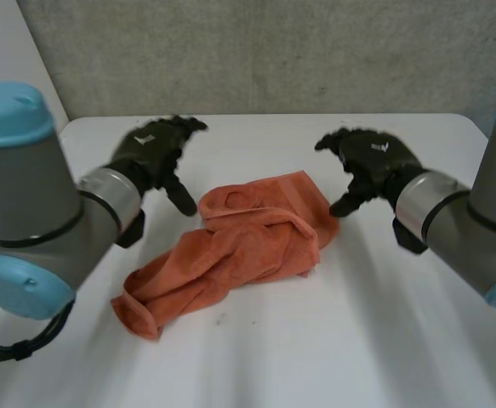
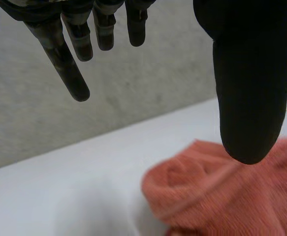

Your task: Fold the laundry

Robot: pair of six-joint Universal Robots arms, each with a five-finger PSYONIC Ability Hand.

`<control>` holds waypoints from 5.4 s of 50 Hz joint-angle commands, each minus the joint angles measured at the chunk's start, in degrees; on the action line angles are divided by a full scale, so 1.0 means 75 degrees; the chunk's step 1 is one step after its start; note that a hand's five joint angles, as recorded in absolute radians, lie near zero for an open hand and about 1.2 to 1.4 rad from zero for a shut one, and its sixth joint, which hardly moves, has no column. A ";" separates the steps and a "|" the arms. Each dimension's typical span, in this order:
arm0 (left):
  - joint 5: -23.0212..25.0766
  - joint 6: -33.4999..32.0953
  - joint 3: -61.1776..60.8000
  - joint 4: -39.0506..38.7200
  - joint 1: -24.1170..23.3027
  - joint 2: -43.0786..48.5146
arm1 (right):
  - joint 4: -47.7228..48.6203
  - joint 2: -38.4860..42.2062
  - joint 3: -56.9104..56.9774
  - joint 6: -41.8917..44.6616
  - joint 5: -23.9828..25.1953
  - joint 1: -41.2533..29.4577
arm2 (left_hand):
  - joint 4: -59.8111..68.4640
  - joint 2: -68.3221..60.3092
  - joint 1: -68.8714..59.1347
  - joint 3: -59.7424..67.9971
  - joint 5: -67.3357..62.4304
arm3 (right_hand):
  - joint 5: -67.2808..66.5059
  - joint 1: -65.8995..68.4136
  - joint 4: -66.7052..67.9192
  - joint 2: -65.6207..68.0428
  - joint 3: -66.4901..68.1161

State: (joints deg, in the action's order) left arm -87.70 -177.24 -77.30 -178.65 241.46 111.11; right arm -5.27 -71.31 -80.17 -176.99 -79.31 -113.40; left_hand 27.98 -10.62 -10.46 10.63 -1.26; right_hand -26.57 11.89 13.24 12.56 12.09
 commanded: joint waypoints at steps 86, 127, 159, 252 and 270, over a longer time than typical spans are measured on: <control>-0.0530 -0.3673 -0.2866 -0.3355 -0.0836 0.0161 | 0.0867 0.0204 0.0060 0.2657 -0.0851 -0.0981 | -0.1180 -0.1135 -0.1157 0.1134 -0.1050 | -0.5790 0.9082 0.8901 0.8992 0.9054; -0.0998 -0.0216 -0.1718 -0.3426 -0.0168 0.1648 | -0.0141 -0.2420 0.1349 0.2095 -0.0487 -0.1040 | 0.0230 -0.2545 -0.2567 0.2544 -0.2460 | -0.5790 0.9082 0.8901 0.8992 0.9054; -0.1446 -0.1175 -0.2537 -0.3625 0.1122 -0.1323 | -0.0773 -0.1872 0.1373 0.2200 0.0238 0.1139 | 0.6936 -0.9251 -0.9273 0.9250 -0.9165 | -0.5790 0.9082 0.8901 0.8992 0.9054; -0.0436 -0.3966 -0.2678 -0.5183 0.1825 0.1193 | 0.1359 0.2337 -0.0045 -0.0271 0.0802 0.1608 | 0.6936 -0.9251 -0.9273 0.9250 -0.9165 | 0.0141 0.3151 0.2970 0.3061 0.3123; -0.0436 -0.3954 -0.2666 -0.5195 0.1836 0.1204 | 0.0808 0.2395 -0.0350 -0.0999 0.0767 0.1843 | 0.6936 -0.9251 -0.9273 0.9250 -0.9165 | -0.0662 0.3953 0.3773 0.3864 0.3926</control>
State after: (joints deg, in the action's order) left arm -90.97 -206.94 -97.33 -217.57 255.16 120.10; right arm 1.02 -53.56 -82.13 -184.42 -73.76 -99.50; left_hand 69.78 -69.76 -68.82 69.68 -59.52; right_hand -22.83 28.82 32.69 32.98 32.42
